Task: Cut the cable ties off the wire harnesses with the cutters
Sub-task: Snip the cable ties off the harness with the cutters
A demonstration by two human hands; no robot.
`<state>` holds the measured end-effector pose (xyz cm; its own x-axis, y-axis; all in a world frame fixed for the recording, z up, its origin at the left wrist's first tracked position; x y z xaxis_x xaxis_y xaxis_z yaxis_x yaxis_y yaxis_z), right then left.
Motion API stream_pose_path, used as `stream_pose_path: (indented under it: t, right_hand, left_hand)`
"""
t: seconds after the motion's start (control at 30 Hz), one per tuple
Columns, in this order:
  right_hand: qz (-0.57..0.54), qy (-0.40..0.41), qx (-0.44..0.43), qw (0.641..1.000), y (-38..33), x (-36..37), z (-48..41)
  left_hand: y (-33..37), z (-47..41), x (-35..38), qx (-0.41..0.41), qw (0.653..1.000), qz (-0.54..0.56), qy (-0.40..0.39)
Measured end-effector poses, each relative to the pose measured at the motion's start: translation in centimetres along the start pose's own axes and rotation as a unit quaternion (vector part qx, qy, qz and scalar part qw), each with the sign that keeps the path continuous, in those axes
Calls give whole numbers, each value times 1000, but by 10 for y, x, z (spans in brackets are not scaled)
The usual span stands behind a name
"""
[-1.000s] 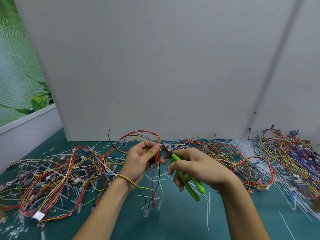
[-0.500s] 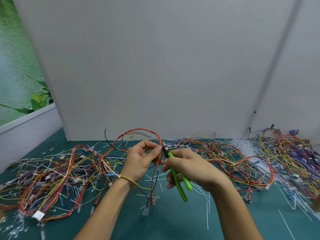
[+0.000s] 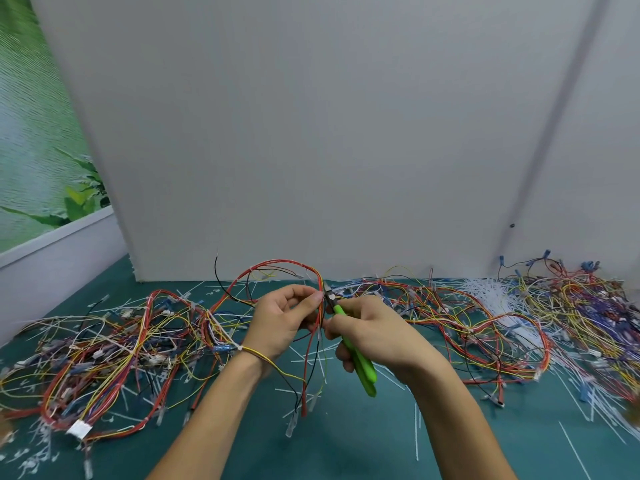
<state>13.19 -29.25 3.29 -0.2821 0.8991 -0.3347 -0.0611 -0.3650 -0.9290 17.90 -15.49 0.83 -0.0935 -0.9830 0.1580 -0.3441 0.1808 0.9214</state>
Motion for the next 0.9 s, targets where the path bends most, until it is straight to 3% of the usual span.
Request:
stream_pose_path:
  t: [0.37,0.9]
  right_hand:
    - [-77,-31,56,995,8,20,-3]
    - [27,-20,18,999,1,12,1]
  left_hand:
    - [-13,-1,-3,-46,998,-32,8]
    - [-3,1,-2,-23,998,-65,10]
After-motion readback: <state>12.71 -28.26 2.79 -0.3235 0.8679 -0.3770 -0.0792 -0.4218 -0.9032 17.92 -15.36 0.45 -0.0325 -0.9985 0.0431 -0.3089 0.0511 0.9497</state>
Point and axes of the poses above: each hand's wrist, its own z-axis away from the middle knuckle, its own x-axis out of the palm, y = z × x, the point moved 9 cm from there along -z, towards the middle knuckle, and after that the axes turned 7 degrees about x, right-handed, at the moved point
